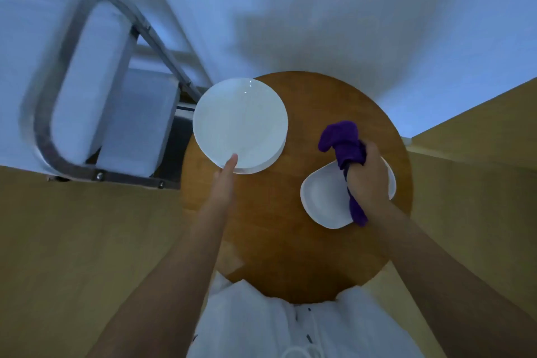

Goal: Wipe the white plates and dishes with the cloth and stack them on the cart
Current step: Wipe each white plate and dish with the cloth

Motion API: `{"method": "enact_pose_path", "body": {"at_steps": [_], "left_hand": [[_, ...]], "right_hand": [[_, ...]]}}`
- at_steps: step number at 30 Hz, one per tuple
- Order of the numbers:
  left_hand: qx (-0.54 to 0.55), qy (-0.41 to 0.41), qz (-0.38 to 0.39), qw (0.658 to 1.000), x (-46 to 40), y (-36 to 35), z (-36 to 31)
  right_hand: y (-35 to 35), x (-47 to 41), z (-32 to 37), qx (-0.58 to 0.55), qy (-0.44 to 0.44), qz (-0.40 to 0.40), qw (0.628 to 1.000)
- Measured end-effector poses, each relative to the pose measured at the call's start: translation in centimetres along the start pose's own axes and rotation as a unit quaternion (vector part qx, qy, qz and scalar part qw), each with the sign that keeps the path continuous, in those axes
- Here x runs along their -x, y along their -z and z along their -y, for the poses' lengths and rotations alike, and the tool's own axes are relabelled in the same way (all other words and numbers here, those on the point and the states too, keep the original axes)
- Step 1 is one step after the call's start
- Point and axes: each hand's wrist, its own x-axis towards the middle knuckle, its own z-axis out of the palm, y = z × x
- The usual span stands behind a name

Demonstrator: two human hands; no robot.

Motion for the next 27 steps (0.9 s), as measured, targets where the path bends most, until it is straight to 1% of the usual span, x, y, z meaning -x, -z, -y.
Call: {"method": "enact_pose_path", "body": {"at_steps": [4,6,7,9,10,12,14,16,19,21,23,27], "left_hand": [[-0.047,-0.063,-0.004,0.997,-1.4,3.3,-3.0],[-0.114,-0.113,-0.007,0.987,-2.3,4.5,-4.4],[-0.168,-0.133,-0.027,0.976,-2.8,5.0,-5.1],[-0.279,-0.154,-0.083,0.944,-3.5,5.5,-6.2],[-0.317,-0.160,-0.091,0.930,-3.9,5.6,-6.7],[-0.372,-0.181,-0.060,0.909,-4.7,5.8,-7.6],[-0.391,-0.202,-0.014,0.898,-5.5,5.7,-8.0],[-0.392,-0.215,0.004,0.894,-6.1,5.8,-8.2],[-0.430,-0.229,-0.008,0.874,-6.6,6.0,-8.3],[-0.437,-0.231,-0.018,0.869,-6.6,6.0,-8.4],[-0.435,-0.231,-0.020,0.870,-6.5,6.0,-8.5],[-0.404,-0.240,-0.028,0.882,-6.1,5.7,-8.9]], "right_hand": [[-3.4,0.1,3.7,-0.048,-0.046,0.011,0.998],[-5.2,0.1,5.5,-0.063,-0.056,0.000,0.996],[-6.0,0.1,6.3,-0.073,-0.060,-0.007,0.996],[-7.3,0.2,7.5,-0.089,-0.069,-0.023,0.993],[-7.9,0.4,8.0,-0.094,-0.073,-0.030,0.992],[-9.1,0.7,8.7,-0.099,-0.078,-0.038,0.991],[-9.9,1.3,9.2,-0.100,-0.083,-0.040,0.991],[-10.5,1.8,9.6,-0.103,-0.089,-0.046,0.990],[-11.0,2.4,9.9,-0.099,-0.098,-0.050,0.989],[-11.1,2.8,10.1,-0.098,-0.103,-0.051,0.989],[-11.1,3.1,10.2,-0.100,-0.103,-0.051,0.988],[-10.8,3.5,10.6,-0.103,-0.101,-0.044,0.989]]}}
